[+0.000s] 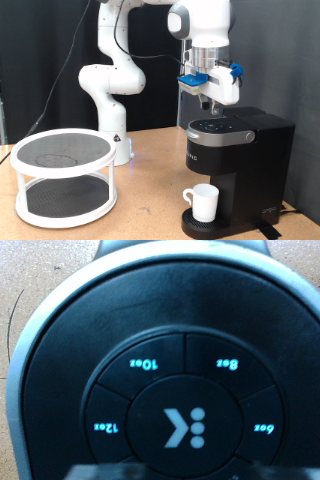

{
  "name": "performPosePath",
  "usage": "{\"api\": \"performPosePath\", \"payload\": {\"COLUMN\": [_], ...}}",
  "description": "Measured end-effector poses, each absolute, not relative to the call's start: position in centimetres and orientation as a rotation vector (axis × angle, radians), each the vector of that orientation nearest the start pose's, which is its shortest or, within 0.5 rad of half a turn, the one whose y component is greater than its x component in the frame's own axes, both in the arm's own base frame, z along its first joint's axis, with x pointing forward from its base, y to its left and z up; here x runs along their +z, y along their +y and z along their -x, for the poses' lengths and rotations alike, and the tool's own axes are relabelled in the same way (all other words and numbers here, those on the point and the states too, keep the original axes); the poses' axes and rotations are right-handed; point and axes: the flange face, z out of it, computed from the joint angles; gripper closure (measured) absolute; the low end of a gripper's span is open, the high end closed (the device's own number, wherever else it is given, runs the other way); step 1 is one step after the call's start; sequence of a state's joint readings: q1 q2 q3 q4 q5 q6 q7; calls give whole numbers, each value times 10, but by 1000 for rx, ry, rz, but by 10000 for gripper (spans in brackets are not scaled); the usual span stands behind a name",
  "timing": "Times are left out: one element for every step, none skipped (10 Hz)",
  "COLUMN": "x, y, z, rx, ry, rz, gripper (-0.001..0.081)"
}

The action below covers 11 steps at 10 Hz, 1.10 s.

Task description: Make a cup of coffee with the keurig machine

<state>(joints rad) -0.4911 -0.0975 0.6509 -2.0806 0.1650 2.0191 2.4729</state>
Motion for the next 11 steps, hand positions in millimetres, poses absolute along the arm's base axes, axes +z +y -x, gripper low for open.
{"api": "performPosePath", "payload": {"x": [463, 462, 461, 460, 458, 455, 450, 446, 440, 437, 433], "y": [104, 106, 109, 111, 111, 111, 110, 109, 109, 109, 109], "z": [-521, -521, -520, -520, -520, -521, -522, -523, -524, -525, -525], "rx": [128, 129, 130, 132, 138, 148, 158, 167, 176, 184, 192], "ry": [2876, 2875, 2874, 2877, 2883, 2896, 2915, 2930, 2938, 2943, 2946], "rz": [1151, 1159, 1167, 1170, 1163, 1149, 1140, 1136, 1141, 1146, 1152], "gripper": [672, 777, 777, 797, 797, 804, 805, 805, 806, 806, 806]}}
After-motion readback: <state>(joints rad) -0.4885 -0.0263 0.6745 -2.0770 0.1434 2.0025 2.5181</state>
